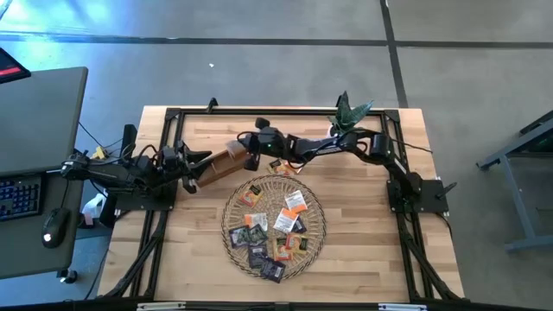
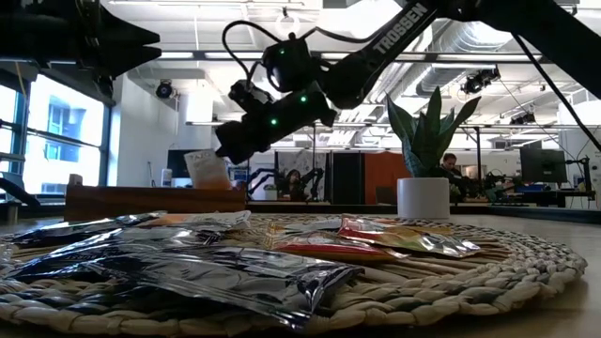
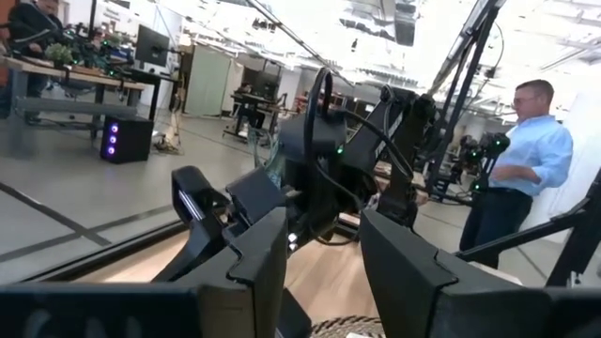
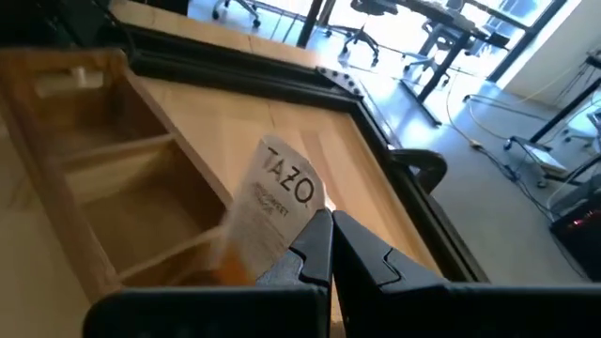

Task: Pick & Place Tea
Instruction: Put the white tea bag into the right compartment of the wooden organizer

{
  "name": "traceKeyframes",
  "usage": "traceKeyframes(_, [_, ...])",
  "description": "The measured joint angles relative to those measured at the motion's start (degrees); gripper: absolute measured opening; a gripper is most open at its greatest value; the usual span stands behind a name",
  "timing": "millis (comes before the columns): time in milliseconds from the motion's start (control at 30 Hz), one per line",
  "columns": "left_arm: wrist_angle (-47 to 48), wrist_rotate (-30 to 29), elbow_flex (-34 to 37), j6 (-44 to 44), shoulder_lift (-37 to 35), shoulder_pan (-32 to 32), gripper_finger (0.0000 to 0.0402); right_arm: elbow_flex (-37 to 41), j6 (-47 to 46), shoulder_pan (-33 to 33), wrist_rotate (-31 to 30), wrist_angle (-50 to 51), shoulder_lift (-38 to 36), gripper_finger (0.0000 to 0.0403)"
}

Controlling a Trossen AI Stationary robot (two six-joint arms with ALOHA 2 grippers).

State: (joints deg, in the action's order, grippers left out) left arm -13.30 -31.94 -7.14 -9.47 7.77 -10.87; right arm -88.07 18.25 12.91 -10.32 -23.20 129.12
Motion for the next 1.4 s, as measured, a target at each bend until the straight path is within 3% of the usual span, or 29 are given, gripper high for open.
traceKeyframes(267, [-0.02,-0.13,0.00,0.00,0.00,0.00,0.0135,0.02,0.25,0.32,1.03,1.51,0.00,0.0004])
traceKeyframes(533, [-0.07,-0.15,0.00,-0.02,0.00,0.00,0.0135,0.07,0.20,0.33,3.56,0.74,0.00,0.0050])
traceKeyframes(833, [-0.07,-0.11,0.00,-0.04,0.00,0.00,0.0135,0.11,5.30,-0.18,-2.66,1.43,-1.80,0.0103])
traceKeyframes(1033, [0.24,-0.06,0.00,-0.05,0.02,0.00,0.0135,0.07,7.56,-3.32,-6.60,22.12,-12.27,0.0109])
traceKeyframes(1267, [1.05,0.35,0.00,-2.73,0.04,0.00,0.0135,0.07,6.80,-6.48,-22.57,49.54,-25.12,0.0099])
traceKeyframes(1333, [1.01,0.35,0.00,-2.82,0.04,0.00,0.0135,0.04,2.09,-6.49,-23.02,57.41,-28.40,0.0096])
traceKeyframes(1400, [1.02,0.35,0.00,-2.82,0.04,0.00,0.0135,1.23,-4.14,-5.96,-19.42,62.94,-31.46,0.0095])
